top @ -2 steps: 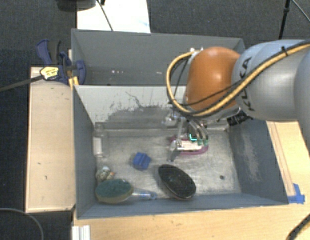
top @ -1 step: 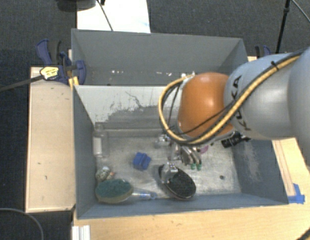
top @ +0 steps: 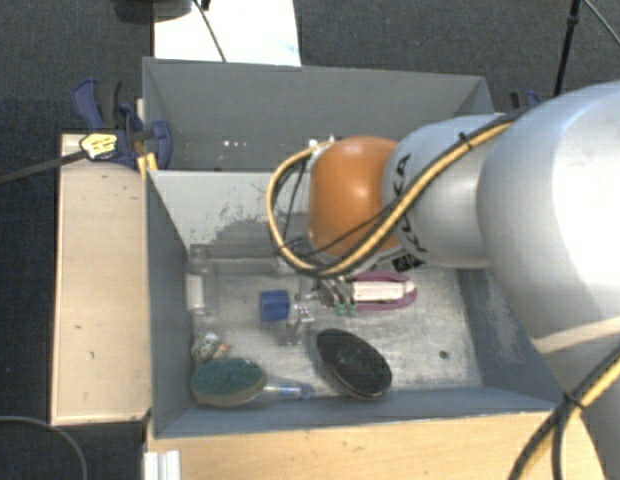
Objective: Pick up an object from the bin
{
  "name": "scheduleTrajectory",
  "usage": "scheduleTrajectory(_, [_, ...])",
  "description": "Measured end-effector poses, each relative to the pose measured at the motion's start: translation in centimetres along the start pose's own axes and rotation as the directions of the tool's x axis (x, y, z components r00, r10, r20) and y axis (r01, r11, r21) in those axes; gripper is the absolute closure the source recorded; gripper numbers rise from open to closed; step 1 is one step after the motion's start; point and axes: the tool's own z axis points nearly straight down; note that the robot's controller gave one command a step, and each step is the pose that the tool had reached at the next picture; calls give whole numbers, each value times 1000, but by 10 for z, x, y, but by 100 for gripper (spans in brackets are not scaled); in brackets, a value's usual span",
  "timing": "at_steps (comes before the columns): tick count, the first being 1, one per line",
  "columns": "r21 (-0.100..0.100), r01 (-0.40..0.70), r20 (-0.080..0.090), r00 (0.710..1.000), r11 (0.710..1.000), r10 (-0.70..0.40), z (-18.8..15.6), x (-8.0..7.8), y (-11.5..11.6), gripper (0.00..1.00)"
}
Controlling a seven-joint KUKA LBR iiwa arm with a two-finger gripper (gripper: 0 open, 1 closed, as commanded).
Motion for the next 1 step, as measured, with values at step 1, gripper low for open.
scheduleTrajectory(1, [-1, -6, 5, 1000, 1000, 6, -4, -1, -1, 100])
